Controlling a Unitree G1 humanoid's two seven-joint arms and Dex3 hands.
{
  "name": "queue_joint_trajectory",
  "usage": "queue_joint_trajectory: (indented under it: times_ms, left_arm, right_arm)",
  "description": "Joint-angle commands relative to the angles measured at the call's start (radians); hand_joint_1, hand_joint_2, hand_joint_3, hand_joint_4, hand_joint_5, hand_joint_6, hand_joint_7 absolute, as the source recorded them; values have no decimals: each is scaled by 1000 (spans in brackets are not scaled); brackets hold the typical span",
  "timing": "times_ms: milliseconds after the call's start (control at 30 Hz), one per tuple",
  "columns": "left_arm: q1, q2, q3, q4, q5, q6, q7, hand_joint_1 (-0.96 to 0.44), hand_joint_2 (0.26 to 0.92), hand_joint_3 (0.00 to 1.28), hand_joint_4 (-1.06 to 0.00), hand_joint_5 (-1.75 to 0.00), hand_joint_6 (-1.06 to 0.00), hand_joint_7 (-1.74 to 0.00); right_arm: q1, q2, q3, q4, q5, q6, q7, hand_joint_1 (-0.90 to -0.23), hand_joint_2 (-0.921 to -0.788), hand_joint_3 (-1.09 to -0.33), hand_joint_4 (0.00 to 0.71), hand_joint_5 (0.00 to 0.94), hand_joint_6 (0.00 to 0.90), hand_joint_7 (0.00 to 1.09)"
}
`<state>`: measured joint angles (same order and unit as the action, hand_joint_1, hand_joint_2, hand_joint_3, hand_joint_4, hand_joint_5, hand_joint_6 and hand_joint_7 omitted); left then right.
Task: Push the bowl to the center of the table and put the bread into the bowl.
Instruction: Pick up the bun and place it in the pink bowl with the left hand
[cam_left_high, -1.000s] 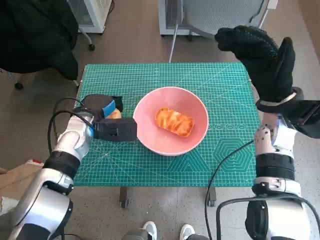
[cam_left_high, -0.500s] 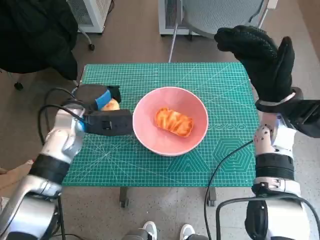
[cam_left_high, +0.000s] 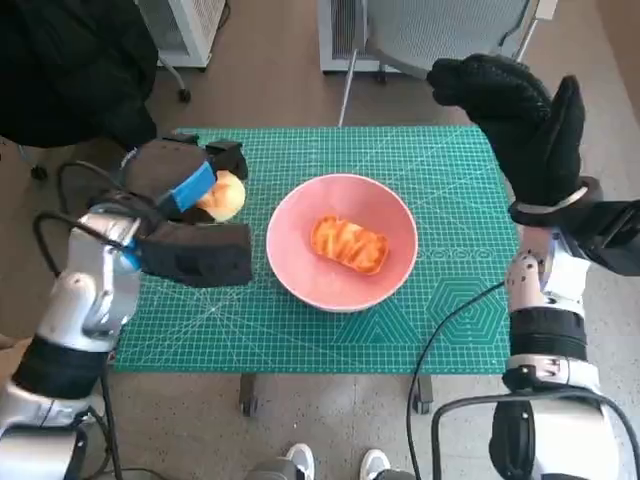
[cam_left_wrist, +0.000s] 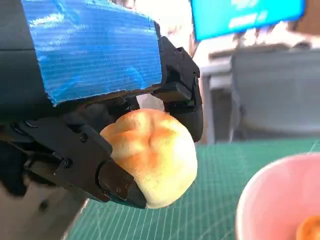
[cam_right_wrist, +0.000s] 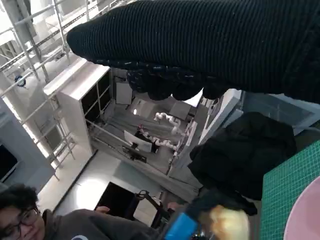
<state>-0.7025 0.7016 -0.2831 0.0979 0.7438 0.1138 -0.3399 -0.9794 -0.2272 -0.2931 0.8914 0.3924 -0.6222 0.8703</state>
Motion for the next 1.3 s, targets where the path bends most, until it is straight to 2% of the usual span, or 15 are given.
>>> queue_joint_trajectory:
  times_ms: [33, 400, 700, 833, 900, 967, 1100, 1200, 1300]
  left_arm:
    - [5, 17, 29, -62, -9, -28, -16, 2, 919, 48, -717, -1107, -649, -1171]
    - [-20, 6, 51, -81, -9, -72, -20, 2, 919, 22, -749, -1113, -678, -1100]
    - [-119, -113, -22, -41, 32, -110, 29, 2, 906, 7, -768, -1138, -754, -971]
    - [-153, -157, -63, 12, 62, -137, 58, 2, 901, 10, -757, -1208, -797, -861]
    - [-162, -168, -77, 31, 80, -148, 70, 4, 912, 28, -749, -1231, -719, -925]
    - [-177, -176, -87, 53, 71, -175, 66, 4, 916, 34, -746, -1240, -692, -947]
    - [-221, -185, -129, 106, 91, -254, 69, 2, 918, 39, -704, -1283, -718, -928]
    - [-268, -181, -189, 150, 183, -297, 99, 1, 918, 50, -688, -1303, -707, -937]
    - [-266, -231, -170, 177, 146, -264, 91, 0, 917, 45, -693, -1297, -716, -933]
  right_arm:
    - [6, 7, 2, 16, 5, 2, 2, -743, -921, -878, 335, 1, 428, 5]
    - [4, 6, 0, 16, 8, 5, 4, -743, -921, -875, 337, 1, 427, 4]
    - [11, 5, 2, 6, 11, 7, 10, -748, -921, -871, 339, 2, 418, 0]
    - [16, 5, 3, 1, 11, 4, 11, -746, -921, -871, 339, 1, 409, 0]
    - [19, 5, 4, -2, 10, 4, 11, -745, -921, -872, 338, 1, 407, 0]
    - [21, 5, 4, -4, 10, 3, 12, -745, -921, -873, 338, 1, 407, 0]
    - [27, 3, 3, -10, 12, 1, 14, -741, -921, -875, 335, 0, 405, 0]
    - [33, 2, 2, -17, 14, 4, 15, -738, -921, -877, 334, 0, 404, 0]
    - [36, 0, 2, -21, 16, 7, 16, -736, -921, -880, 333, 0, 403, 0]
